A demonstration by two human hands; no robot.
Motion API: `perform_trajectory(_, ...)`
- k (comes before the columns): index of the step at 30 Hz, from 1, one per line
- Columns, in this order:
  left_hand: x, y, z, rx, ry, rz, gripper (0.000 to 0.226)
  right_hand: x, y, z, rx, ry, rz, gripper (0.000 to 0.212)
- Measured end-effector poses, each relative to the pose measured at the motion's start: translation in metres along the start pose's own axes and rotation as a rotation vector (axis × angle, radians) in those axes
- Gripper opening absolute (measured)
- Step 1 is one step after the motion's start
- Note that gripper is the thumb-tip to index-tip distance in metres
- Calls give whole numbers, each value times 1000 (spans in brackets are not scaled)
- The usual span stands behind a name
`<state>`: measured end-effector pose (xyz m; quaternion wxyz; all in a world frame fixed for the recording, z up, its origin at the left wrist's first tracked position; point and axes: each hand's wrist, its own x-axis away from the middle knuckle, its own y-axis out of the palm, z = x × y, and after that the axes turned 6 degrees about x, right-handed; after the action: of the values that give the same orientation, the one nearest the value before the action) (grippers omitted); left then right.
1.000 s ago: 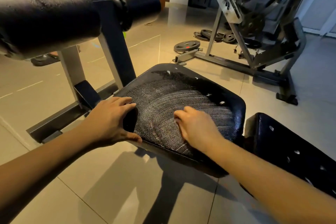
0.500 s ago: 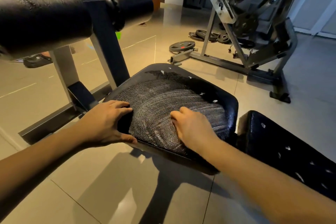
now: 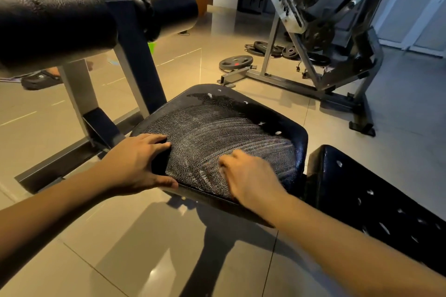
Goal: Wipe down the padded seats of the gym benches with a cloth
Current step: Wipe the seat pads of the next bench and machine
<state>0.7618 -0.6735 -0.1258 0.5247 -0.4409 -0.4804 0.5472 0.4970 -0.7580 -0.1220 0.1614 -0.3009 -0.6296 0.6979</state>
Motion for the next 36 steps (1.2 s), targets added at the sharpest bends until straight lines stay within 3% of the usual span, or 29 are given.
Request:
perform_trajectory(4, 3, 0, 3, 20, 2, 12, 143, 1, -4, 97, 196, 461, 28, 21)
perform_trajectory(6, 3, -1, 4, 16, -3, 7, 146, 3, -6, 103, 257, 497, 46, 18)
perform_trajectory(8, 2, -2, 4, 4, -4, 9, 146, 2, -4, 67, 229, 383, 41, 20)
perform_trajectory(11, 2, 0, 4, -11, 4, 10, 144, 12, -2, -5, 38, 17, 43, 15)
perform_trajectory(13, 2, 0, 4, -13, -2, 5, 144, 13, 3, -14, -21, -135, 49, 14)
perform_trajectory(15, 1, 0, 4, -17, 0, 2, 144, 5, 1, 15, -22, 5, 46, 23)
perform_trajectory(18, 3, 1, 4, -11, -2, 3, 144, 1, -1, 89, 121, 414, 38, 30)
perform_trajectory(20, 3, 0, 5, -6, -6, -1, 145, 2, -3, 106, 240, 498, 47, 25)
perform_trajectory(23, 1, -3, 6, -22, -12, -15, 150, -2, -3, 48, 209, 336, -19, 18)
perform_trajectory(26, 0, -5, 9, -48, -15, -23, 152, 2, -5, -26, 89, 6, -36, 9)
perform_trajectory(28, 1, -7, 10, -60, -17, -28, 153, -3, 4, -23, 42, -57, -15, 10)
perform_trajectory(33, 4, -3, 11, -49, -14, -2, 152, -18, 1, 100, 203, 519, -12, 22)
perform_trajectory(36, 4, -3, 11, -70, -11, -7, 151, -20, 1, 94, 289, 493, -14, 22)
